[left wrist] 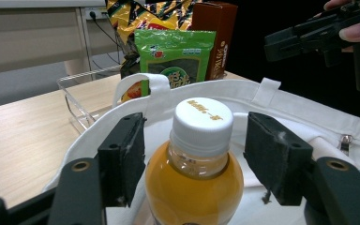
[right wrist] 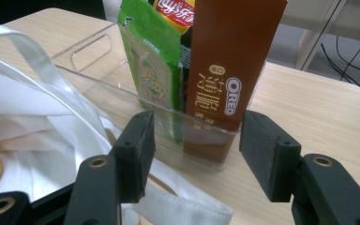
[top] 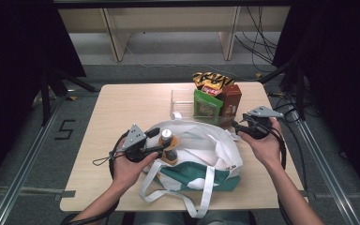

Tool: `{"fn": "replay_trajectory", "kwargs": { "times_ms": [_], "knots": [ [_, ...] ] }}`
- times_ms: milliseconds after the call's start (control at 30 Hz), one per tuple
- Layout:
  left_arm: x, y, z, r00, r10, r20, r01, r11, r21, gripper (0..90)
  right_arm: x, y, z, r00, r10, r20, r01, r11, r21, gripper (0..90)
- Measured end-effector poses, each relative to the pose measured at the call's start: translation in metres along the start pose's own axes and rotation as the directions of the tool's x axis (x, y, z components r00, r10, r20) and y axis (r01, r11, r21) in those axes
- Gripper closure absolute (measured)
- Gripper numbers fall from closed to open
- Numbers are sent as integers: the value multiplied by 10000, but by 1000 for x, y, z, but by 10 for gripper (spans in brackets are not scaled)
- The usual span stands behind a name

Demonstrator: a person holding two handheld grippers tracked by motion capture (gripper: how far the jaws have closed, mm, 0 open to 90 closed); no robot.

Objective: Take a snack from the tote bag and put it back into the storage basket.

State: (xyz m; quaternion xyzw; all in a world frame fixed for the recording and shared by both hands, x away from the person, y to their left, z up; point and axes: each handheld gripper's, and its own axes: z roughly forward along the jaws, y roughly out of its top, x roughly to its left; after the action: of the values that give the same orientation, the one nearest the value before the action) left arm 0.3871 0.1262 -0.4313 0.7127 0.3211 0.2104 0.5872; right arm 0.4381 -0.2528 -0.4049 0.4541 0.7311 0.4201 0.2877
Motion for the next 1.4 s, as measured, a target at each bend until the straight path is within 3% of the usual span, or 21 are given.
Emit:
{"fn": "replay_trajectory", "kwargs": {
  "times_ms": [100,467,533,600,633,700,867,1033,1333,1367,1400],
  "knots": [
    [-1,0,2,10000,-1,47,1,10000,-13,392,2,0,0,9997,235,-92,-234,9997,116,460],
    [1,0,6,9999,-55,86,55,10000,23,405,1,-1,0,9997,208,-151,-207,9997,89,460],
    [0,-1,7,9999,0,127,-1,10000,69,408,3,-1,0,9992,386,-113,-383,9991,180,460],
    [0,-2,8,9999,49,129,-51,9999,137,413,1,-1,1,10000,90,-20,-91,10000,-37,460],
    [-1,-3,10,9999,8,137,-9,9999,134,414,2,-1,0,9995,315,-53,-314,9994,144,460],
    [-1,-4,11,9999,-9,142,6,9998,202,420,0,-1,1,10000,35,-71,-34,9999,120,459],
    [1,-4,14,9997,-118,195,116,9999,108,432,-1,-1,2,10000,-79,-55,79,10000,-45,459],
    [1,-5,15,10000,22,30,-23,9996,290,439,-1,-1,1,9999,23,-128,-23,10000,43,459],
    [1,-6,17,9999,-79,119,77,9999,141,445,-1,-1,1,10000,-9,-81,10,9999,103,458],
    [1,-6,18,9999,-82,147,80,9999,117,446,2,-2,1,9997,246,-64,-246,9997,67,458],
    [1,-6,17,9999,-84,72,83,9997,220,447,2,-1,1,9998,213,-1,-213,9998,33,458]
  ]
}}
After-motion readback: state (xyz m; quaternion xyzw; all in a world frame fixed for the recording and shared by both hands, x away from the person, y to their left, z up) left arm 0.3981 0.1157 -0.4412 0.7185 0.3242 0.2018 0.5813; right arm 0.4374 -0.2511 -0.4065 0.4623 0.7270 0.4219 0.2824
